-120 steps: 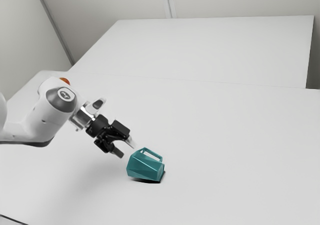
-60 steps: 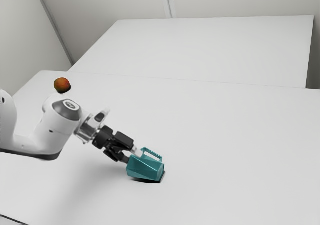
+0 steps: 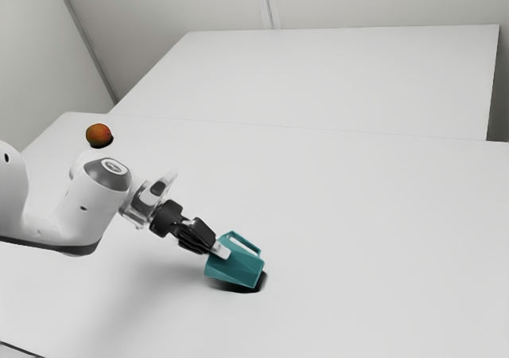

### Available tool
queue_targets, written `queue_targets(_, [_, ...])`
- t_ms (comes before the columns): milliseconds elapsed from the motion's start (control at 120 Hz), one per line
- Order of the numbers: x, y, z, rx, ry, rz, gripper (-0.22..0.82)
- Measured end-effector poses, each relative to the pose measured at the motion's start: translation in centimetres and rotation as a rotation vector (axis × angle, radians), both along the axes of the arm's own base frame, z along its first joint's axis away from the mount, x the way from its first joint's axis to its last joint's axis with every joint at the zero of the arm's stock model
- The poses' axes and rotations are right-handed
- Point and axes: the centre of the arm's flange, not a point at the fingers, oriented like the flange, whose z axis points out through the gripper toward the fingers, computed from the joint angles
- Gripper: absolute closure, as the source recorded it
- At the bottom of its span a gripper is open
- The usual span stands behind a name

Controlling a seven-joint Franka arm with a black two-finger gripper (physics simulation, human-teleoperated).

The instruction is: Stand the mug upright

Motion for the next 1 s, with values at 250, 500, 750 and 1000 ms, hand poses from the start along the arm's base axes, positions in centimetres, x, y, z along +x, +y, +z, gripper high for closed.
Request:
queue_targets(250, [0.1, -0.5, 1.2, -0.004, -0.051, -0.027, 0.75])
queue_targets(500, [2.4, -1.7, 7.4, 0.094, -0.166, -0.132, 0.78])
queue_targets(750, [6.8, -0.7, 14.3, 0.524, -0.218, -0.310, 0.79])
queue_targets(1000, [10.3, 0.3, 14.3, 0.808, -0.200, -0.315, 0.79])
